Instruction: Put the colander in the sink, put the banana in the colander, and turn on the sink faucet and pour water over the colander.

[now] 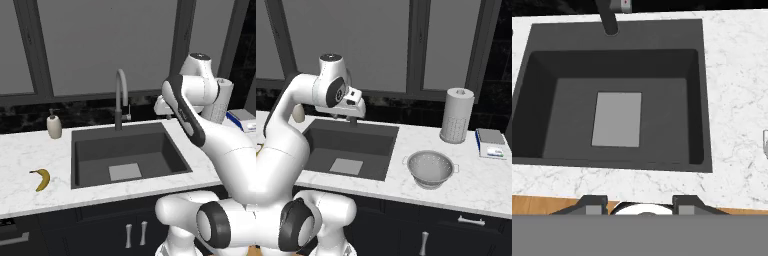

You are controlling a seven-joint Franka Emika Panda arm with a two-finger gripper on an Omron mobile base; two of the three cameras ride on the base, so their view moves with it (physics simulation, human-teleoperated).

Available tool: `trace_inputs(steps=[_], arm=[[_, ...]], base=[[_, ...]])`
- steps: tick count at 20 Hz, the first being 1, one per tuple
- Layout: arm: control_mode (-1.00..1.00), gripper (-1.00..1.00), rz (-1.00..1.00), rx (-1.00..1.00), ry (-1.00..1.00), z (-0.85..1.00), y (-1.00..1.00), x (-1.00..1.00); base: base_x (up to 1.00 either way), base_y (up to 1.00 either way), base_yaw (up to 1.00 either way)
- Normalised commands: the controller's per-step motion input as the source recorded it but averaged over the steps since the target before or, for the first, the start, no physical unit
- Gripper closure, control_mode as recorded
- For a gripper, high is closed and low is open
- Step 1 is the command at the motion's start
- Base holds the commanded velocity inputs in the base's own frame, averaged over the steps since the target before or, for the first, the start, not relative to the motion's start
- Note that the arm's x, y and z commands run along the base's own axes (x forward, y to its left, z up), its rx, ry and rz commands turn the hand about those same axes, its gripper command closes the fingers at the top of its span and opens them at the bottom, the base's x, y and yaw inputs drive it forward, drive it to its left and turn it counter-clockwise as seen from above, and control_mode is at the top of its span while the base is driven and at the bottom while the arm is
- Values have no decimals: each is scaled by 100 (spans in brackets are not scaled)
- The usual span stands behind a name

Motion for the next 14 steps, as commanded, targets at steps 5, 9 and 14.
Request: trace_inputs(steps=[5,9,14], arm=[[-100,-100,0,0,-6,0,-4,-16],[-100,-100,-7,3,-6,0,-27,-27],[-100,-100,-12,9,0,-5,-54,-48]], base=[[0,0,0],[0,0,0],[0,0,0]])
